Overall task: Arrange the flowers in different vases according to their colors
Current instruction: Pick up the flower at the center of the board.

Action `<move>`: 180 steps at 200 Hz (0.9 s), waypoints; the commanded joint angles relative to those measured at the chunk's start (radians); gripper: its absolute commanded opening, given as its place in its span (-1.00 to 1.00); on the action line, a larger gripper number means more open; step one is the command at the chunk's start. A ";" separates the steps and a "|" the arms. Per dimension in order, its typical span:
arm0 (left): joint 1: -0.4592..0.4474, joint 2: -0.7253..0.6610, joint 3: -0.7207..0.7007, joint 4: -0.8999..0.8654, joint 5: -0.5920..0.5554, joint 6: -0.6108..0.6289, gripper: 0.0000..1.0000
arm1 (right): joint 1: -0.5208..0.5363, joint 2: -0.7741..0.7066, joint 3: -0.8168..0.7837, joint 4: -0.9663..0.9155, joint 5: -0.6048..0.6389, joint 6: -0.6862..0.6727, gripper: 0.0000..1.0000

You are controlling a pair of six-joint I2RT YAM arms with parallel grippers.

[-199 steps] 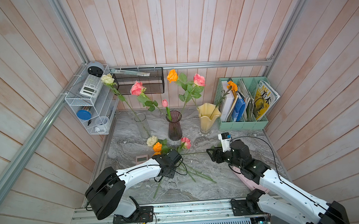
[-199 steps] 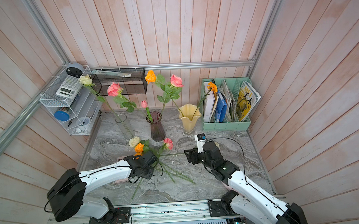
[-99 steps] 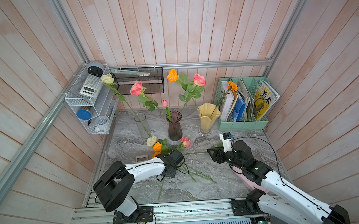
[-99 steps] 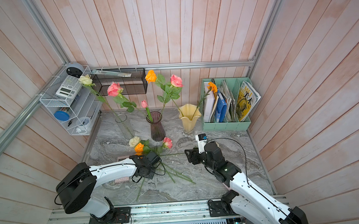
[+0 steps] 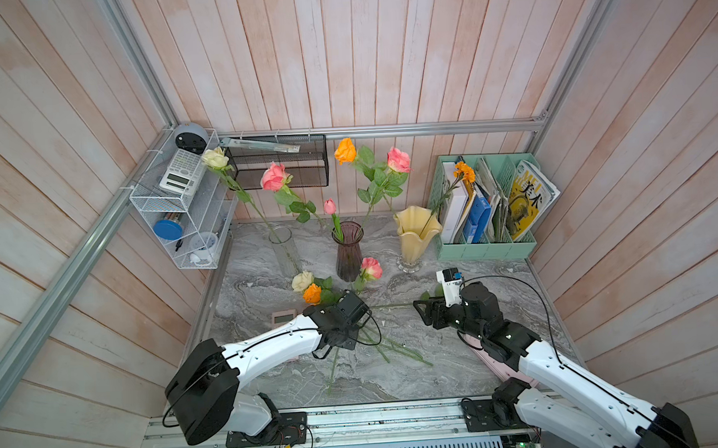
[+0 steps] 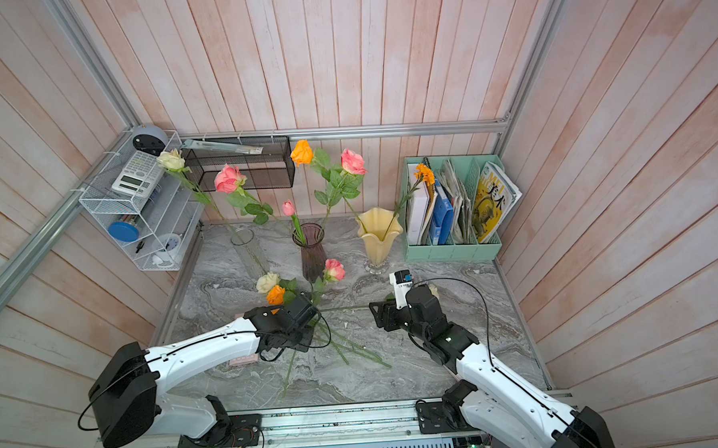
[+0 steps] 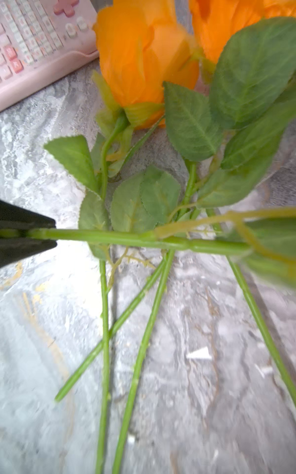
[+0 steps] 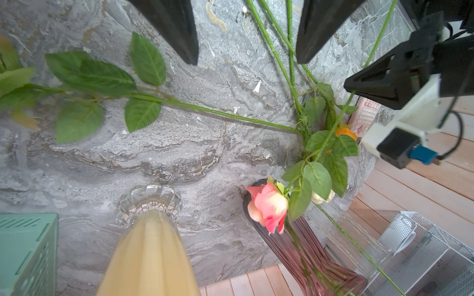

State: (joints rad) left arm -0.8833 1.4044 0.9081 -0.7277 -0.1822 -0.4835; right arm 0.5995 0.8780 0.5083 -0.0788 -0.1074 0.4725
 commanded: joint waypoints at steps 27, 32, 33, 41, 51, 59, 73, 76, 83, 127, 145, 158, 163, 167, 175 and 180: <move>-0.129 -0.168 0.076 -0.049 0.051 -0.002 -1.00 | -0.003 0.054 -0.011 0.056 -0.011 0.012 0.32; -0.140 -0.200 0.078 -0.037 0.066 0.000 -1.00 | -0.003 0.057 -0.013 0.061 -0.013 0.011 0.33; -0.141 -0.204 0.078 -0.033 0.069 0.000 -1.00 | -0.003 0.058 -0.014 0.061 -0.013 0.012 0.33; -0.145 -0.258 0.078 -0.011 0.082 -0.004 -1.00 | -0.004 0.065 -0.018 0.069 -0.014 0.013 0.33; -0.145 -0.322 0.085 0.007 0.074 -0.011 -1.00 | -0.005 0.075 -0.019 0.073 -0.015 0.014 0.33; -0.145 -0.369 0.098 0.015 0.058 -0.008 -1.00 | -0.005 0.082 -0.019 0.074 -0.016 0.014 0.33; -0.145 -0.444 0.125 0.039 0.036 0.014 -1.00 | -0.006 0.092 -0.019 0.079 -0.021 0.014 0.32; -0.145 -0.457 0.130 0.042 0.019 0.018 -1.00 | -0.005 0.094 -0.020 0.079 -0.022 0.013 0.33; -0.145 -0.483 0.145 0.040 -0.034 0.026 -1.00 | -0.005 0.099 -0.017 0.078 -0.023 0.010 0.33; -0.145 -0.506 0.224 0.249 -0.383 0.227 -1.00 | -0.005 0.128 0.002 0.065 -0.021 -0.003 0.32; -0.127 -0.485 0.209 0.512 -0.471 0.381 -1.00 | -0.005 0.136 0.006 0.066 -0.023 0.000 0.32; -0.056 -0.440 0.214 0.677 -0.455 0.452 -1.00 | -0.005 0.143 0.005 0.072 -0.025 0.001 0.33; -0.022 -0.416 0.226 0.716 -0.430 0.461 -1.00 | -0.005 0.148 0.004 0.073 -0.027 0.001 0.33; 0.002 -0.395 0.238 0.741 -0.406 0.466 -1.00 | -0.005 0.151 0.006 0.074 -0.029 0.000 0.33; 0.036 -0.353 0.252 0.810 -0.390 0.491 -1.00 | -0.004 0.160 0.009 0.073 -0.031 0.000 0.33; 0.051 -0.329 0.254 0.859 -0.394 0.515 -1.00 | -0.005 0.166 0.010 0.073 -0.032 0.000 0.33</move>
State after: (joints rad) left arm -0.9203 0.9844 1.1297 -0.1997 -0.5499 -0.1307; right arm 0.5995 1.0206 0.5018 -0.0216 -0.1215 0.4782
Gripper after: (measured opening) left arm 0.083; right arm 0.663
